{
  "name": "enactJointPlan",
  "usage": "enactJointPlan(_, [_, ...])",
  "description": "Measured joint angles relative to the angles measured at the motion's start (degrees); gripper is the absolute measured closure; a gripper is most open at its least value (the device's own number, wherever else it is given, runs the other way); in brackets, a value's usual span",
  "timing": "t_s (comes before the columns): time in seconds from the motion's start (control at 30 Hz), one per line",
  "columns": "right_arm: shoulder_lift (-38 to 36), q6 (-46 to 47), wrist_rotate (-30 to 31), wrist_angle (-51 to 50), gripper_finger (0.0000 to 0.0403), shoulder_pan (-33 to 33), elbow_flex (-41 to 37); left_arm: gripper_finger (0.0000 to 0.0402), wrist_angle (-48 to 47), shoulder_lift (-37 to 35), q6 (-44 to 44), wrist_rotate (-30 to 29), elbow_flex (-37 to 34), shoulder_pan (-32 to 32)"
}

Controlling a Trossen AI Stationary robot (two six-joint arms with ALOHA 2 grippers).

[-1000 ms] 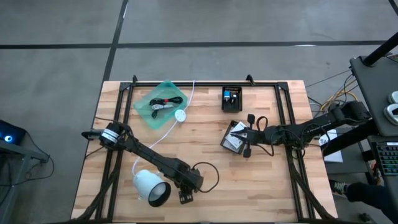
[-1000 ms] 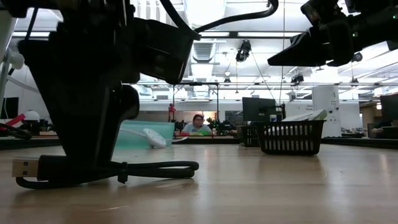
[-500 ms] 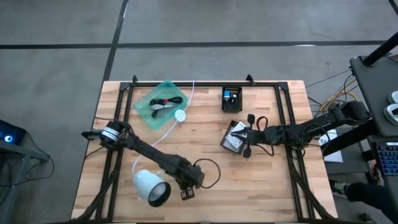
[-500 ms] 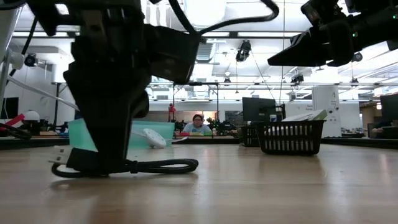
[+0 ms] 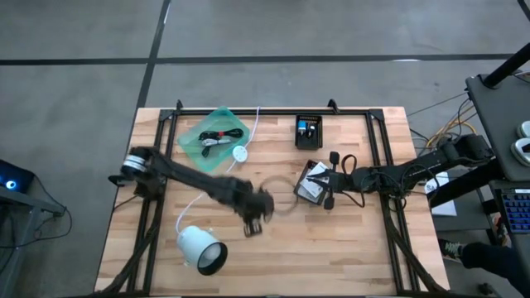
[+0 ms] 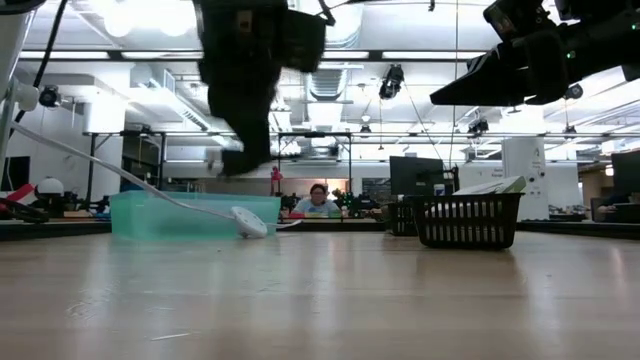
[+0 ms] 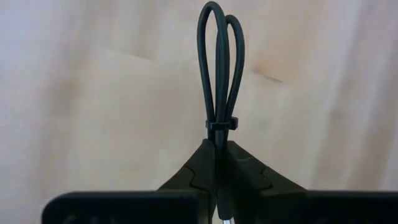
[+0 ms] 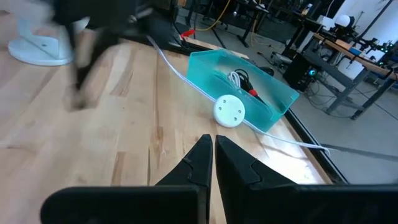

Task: Pick and place items into bin
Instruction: Put the black charger cable into the green bin

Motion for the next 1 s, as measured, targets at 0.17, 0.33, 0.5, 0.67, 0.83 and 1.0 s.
enactJointPlan(0.17, [0.0,0.2,0.0,-0.1,0.0394,0.0,0.0,0.0394,-8.8,-8.2,3.3,-6.1,-0.1,6.9])
enactJointPlan(0.33, [0.0,0.1,0.0,-0.4,0.0394,0.0,-0.1,0.0394,-16.3,-16.4,3.3,-13.4,-1.1,16.4])
enactJointPlan(0.5, [0.0,-0.7,0.0,-0.4,0.0394,0.0,-0.3,0.0394,-18.6,-21.4,3.5,-14.8,-2.9,27.4])
enactJointPlan(0.67, [0.0,-1.4,0.0,-0.4,0.0394,0.0,-0.4,0.0394,-18.2,-22.7,8.5,-7.5,-5.8,38.0])
enactJointPlan(0.83, [0.0,-2.0,0.0,-0.5,0.0394,0.0,-0.4,0.0388,-18.3,-21.3,10.0,-7.4,-7.7,44.6])
enactJointPlan(1.0, [0.0,-2.0,0.0,-0.5,0.0394,0.0,-0.4,0.0347,-16.9,-20.3,15.0,-7.8,-8.8,47.3])
